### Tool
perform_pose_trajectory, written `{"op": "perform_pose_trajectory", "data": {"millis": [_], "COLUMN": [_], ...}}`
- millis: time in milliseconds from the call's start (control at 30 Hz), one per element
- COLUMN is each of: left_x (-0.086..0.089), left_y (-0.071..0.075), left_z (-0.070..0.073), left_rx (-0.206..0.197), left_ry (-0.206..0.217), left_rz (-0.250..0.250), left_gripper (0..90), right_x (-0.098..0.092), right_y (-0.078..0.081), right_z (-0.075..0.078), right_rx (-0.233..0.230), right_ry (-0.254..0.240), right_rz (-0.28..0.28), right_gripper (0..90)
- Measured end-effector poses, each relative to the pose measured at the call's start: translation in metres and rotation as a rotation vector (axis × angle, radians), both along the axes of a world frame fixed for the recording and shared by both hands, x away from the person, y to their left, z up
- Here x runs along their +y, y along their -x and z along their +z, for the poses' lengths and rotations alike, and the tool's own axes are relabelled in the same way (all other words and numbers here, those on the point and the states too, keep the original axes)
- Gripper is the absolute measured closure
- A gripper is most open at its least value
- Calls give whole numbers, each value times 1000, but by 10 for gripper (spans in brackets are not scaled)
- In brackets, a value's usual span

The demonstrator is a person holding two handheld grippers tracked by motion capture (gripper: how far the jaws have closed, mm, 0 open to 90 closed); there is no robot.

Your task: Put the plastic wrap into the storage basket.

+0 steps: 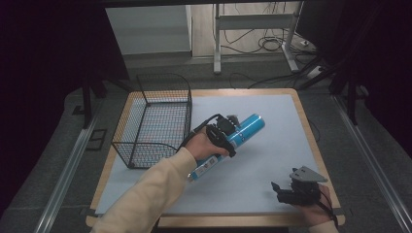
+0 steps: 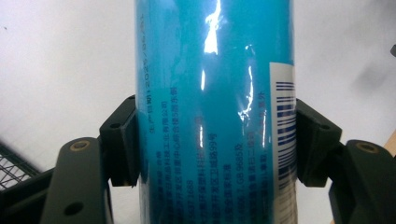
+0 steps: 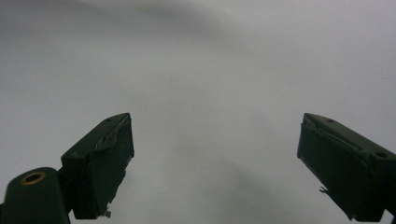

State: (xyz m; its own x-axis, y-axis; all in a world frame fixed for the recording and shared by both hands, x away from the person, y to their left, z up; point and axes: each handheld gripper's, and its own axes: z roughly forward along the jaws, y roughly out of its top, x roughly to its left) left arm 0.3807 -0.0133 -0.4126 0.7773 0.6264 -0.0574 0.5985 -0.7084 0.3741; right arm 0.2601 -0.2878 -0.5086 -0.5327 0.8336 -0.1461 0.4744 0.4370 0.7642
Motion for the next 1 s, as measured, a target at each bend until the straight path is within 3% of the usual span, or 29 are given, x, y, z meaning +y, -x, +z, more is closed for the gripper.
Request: {"op": "perform_pose_trajectory", "data": {"millis": [1000], "left_x": [-1], "left_y": [-4], "left_z": [29], "left_rx": [-40], "left_ry": [17], "left_rz": [-3], "left_gripper": [311], "right_x": [-1], "right_y": [0], "right_z": [0], "right_rx": [2], "right_ry": [4], "right_rz": [-4], "right_gripper": [113]}}
